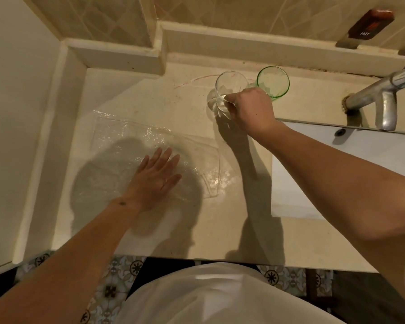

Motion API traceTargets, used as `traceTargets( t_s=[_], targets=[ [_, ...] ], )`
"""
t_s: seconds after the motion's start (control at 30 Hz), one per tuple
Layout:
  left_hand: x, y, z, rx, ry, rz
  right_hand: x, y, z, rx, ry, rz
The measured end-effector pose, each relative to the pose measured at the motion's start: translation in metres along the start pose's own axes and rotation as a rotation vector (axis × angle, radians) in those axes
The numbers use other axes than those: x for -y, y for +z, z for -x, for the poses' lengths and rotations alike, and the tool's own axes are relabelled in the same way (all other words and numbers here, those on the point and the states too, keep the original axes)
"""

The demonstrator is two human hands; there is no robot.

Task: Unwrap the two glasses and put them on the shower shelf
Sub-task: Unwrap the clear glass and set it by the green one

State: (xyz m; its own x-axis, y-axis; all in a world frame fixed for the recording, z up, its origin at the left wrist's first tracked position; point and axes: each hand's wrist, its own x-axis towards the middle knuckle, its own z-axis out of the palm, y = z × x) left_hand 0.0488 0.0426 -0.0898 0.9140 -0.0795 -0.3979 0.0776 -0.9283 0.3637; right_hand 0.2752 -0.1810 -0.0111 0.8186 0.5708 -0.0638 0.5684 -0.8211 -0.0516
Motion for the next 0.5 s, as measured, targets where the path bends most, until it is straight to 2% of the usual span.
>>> traceTargets(
  t_s=[0.17, 0.33, 0.4, 0.5],
  targets=[
    [-0.006, -0.005, -0.004, -0.013, -0.063, 0.090, 0.005, 0.001, 0.003, 0.000, 0.009, -0.096],
    [-0.021, -0.007, -0.003, -0.082, -0.111, 0.194, 0.027, -0.006, 0.064, -0.258, 0.251, -0.536],
    [-0.024, -0.008, -0.002, -0.130, -0.137, 0.228, 0.046, 0.001, 0.105, -0.159, 0.362, -0.679],
    [-0.024, -0.008, 0.002, -0.207, -0.165, 0.274, 0.079, 0.020, 0.157, 0.162, 0.520, -0.894]
  ],
)
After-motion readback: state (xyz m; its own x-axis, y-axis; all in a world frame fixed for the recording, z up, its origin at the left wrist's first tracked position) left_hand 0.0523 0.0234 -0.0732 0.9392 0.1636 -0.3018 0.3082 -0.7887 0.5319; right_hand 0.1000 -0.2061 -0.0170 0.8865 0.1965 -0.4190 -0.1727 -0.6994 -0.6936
